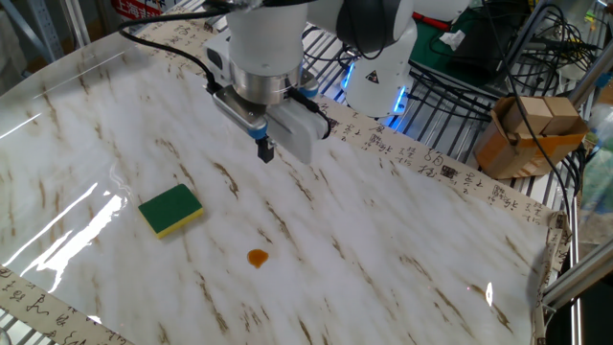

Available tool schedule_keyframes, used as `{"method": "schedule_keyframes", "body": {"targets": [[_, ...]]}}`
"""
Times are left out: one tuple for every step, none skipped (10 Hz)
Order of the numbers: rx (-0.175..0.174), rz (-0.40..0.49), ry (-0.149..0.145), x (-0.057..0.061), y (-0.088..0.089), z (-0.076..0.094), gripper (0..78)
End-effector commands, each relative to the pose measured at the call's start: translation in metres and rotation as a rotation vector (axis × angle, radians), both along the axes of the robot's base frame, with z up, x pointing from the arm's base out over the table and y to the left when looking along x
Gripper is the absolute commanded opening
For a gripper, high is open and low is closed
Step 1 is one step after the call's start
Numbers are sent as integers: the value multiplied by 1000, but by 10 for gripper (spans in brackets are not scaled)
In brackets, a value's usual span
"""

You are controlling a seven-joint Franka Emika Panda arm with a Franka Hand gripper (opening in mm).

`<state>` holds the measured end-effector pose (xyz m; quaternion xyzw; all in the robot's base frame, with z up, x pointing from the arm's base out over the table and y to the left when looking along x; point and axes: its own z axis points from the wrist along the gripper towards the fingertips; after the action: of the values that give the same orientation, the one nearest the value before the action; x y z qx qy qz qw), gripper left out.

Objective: Clean the tabletop with a sponge

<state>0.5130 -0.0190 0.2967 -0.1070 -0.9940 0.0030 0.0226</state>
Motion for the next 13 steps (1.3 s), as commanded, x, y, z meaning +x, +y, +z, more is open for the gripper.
{"method": "schedule_keyframes", "body": {"targets": [[-11,-2,-3,1,0,1,0],[-11,2,-7,1,0,1,0],[-12,2,-9,1,0,1,0],[-26,-25,-22,1,0,1,0],[-24,-30,-26,1,0,1,0],[-17,-63,-31,1,0,1,0],[-19,-98,-15,1,0,1,0],[-20,-116,-4,1,0,1,0],[-22,-132,4,1,0,1,0],[-26,-143,6,1,0,1,0],[-28,-149,11,1,0,1,0],[-25,-156,15,1,0,1,0],[-17,-157,17,1,0,1,0]]}}
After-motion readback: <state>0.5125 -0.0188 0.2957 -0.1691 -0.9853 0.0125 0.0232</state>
